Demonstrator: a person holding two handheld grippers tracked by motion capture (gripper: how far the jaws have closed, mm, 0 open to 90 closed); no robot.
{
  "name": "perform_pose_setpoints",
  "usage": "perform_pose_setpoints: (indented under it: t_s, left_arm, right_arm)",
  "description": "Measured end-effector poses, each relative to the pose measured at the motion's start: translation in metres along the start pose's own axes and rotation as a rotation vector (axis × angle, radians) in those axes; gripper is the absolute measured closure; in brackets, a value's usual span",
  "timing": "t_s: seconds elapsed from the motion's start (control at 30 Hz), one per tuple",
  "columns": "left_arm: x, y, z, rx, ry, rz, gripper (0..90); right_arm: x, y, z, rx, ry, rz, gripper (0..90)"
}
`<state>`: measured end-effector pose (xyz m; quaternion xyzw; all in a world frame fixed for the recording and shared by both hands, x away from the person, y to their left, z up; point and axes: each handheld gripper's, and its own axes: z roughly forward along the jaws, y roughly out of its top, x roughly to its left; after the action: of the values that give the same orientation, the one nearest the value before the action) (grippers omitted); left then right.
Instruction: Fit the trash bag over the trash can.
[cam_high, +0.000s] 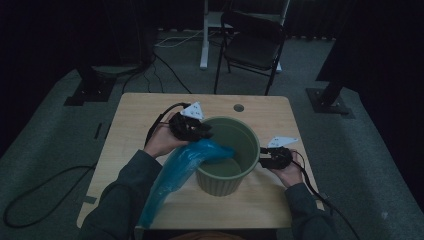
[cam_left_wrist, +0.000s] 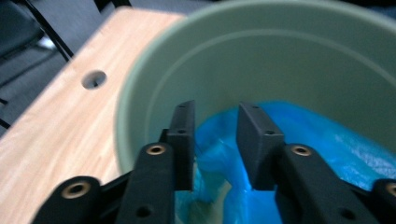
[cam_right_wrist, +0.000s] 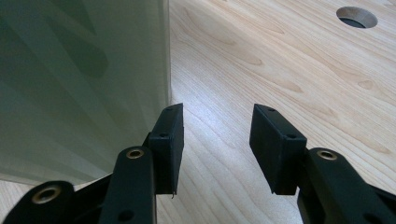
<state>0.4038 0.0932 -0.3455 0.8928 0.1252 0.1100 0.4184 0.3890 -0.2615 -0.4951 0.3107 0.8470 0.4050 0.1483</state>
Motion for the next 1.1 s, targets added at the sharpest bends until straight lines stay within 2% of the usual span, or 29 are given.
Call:
perform_pose_setpoints:
  t_s: [0.03,0.07,0.3,0.43,0.47,0.57,0.6,0.63,0.67,0.7,0.9,1.03,1.1]
  left_arm:
    - [0.0,0.0,0.0,0.0,0.0,0.0,65.0]
    - [0.0,-0.001,-0.013,-0.046,0.024,-0.009,65.0]
    - [-0.006,-0.017,-0.049,-0.139,0.054,-0.025,62.5]
    - [-0.01,-0.028,-0.057,-0.14,0.067,-0.03,61.9]
    - [-0.013,-0.039,-0.062,-0.15,0.074,-0.041,61.9]
    - [-0.017,-0.051,-0.067,-0.153,0.079,-0.052,61.6]
    - [-0.017,-0.051,-0.067,-0.153,0.079,-0.052,61.4]
    - [-0.019,-0.06,-0.071,-0.148,0.081,-0.063,61.4]
    - [-0.019,-0.06,-0.071,-0.148,0.081,-0.063,60.7]
    - [-0.022,-0.069,-0.074,-0.142,0.082,-0.069,60.5]
    - [-0.023,-0.092,-0.08,-0.129,0.073,-0.112,58.4]
    - [-0.023,-0.103,-0.08,-0.145,0.058,-0.133,55.1]
    - [-0.024,-0.109,-0.078,-0.159,0.034,-0.141,52.9]
  right_arm:
    - [0.0,0.0,0.0,0.0,0.0,0.0,54.3]
    - [0.0,0.0,0.0,0.0,0.0,0.001,54.3]
    - [0.0,0.0,0.001,0.002,0.0,-0.001,54.3]
    - [0.001,0.0,0.001,0.002,0.0,-0.002,54.3]
    - [0.001,0.0,0.0,0.002,0.001,0.0,54.3]
    - [0.001,0.0,0.0,0.003,0.0,0.0,54.3]
    - [0.001,0.0,0.0,0.003,0.0,0.0,54.3]
    - [0.001,0.0,0.0,0.003,0.0,0.001,54.3]
    - [0.001,0.0,0.0,0.003,0.0,0.001,54.3]
    - [0.0,0.0,0.0,0.002,0.0,0.003,54.3]
    - [0.001,0.0,0.001,0.004,0.002,-0.001,54.3]
    - [0.001,0.0,0.001,0.004,0.002,-0.001,54.3]
    - [0.001,0.0,0.001,0.005,0.003,0.0,54.3]
